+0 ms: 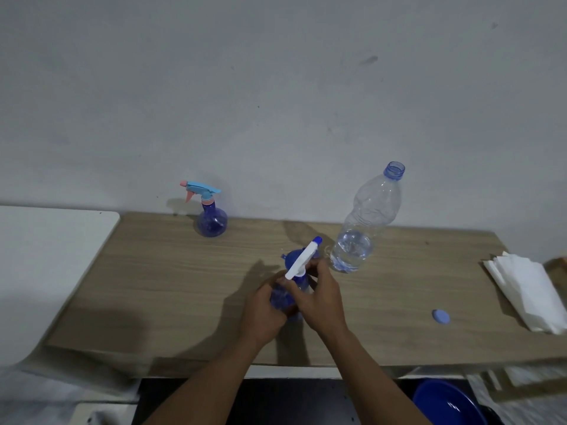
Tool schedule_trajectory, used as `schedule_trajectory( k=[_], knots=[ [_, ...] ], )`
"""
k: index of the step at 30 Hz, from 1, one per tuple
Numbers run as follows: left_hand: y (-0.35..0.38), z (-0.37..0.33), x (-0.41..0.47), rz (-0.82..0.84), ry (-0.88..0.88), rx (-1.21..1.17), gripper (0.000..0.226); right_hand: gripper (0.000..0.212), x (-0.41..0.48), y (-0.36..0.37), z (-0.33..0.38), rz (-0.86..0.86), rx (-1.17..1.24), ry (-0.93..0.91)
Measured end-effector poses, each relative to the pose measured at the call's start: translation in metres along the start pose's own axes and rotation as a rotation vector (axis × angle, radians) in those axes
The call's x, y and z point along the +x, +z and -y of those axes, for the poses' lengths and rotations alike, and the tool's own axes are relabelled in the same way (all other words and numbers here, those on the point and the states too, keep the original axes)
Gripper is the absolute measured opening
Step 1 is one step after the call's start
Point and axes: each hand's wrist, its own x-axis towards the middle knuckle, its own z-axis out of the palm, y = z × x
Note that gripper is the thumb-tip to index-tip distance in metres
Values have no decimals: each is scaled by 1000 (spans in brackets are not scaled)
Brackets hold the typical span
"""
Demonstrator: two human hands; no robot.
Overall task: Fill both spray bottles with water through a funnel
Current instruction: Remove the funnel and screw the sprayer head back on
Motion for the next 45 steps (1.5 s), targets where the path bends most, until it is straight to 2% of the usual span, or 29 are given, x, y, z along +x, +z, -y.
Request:
schedule_trajectory(
  k=[3,10,12,14,18,22,25,27,29,31,35,39,42,45],
  knots=[
    [-1,3,3,16,17,19,61,21,-1,-2,-6,27,-54,-91],
    [-14,-1,14,203,30,104,71,21,4,-10,-7,115,-143,-86],
    [-9,1,14,186,12,90,72,10,5,-8,-8,65,-144,-70],
    [-2,3,8,118,-4,87,67,8,1,-3,-8,7,-143,-56],
    [8,7,-1,5,16,42,57,18,-6,8,-8,-93,-133,-59],
    [8,9,-1,-6,-14,50,52,24,-10,13,-12,-137,-81,-34],
    [9,9,-4,-12,-59,62,49,63,-15,15,-7,-215,105,117],
    [15,9,-7,-34,-74,82,41,80,-9,13,-3,-192,103,123],
    [22,11,-7,-58,-72,156,32,73,3,12,-1,-87,58,96],
    [25,9,-8,-80,-83,204,33,66,12,14,0,-43,8,101],
    [15,-11,-27,-46,-104,264,57,59,16,7,0,-12,-27,76],
    [-15,-23,-57,-243,-74,410,75,31,17,-19,6,94,-83,42],
    [-44,-35,-74,-288,-127,597,61,24,12,-32,21,270,-212,-5],
    [-67,-44,-90,-366,-174,694,62,11,6,-38,34,450,-359,43]
  ],
)
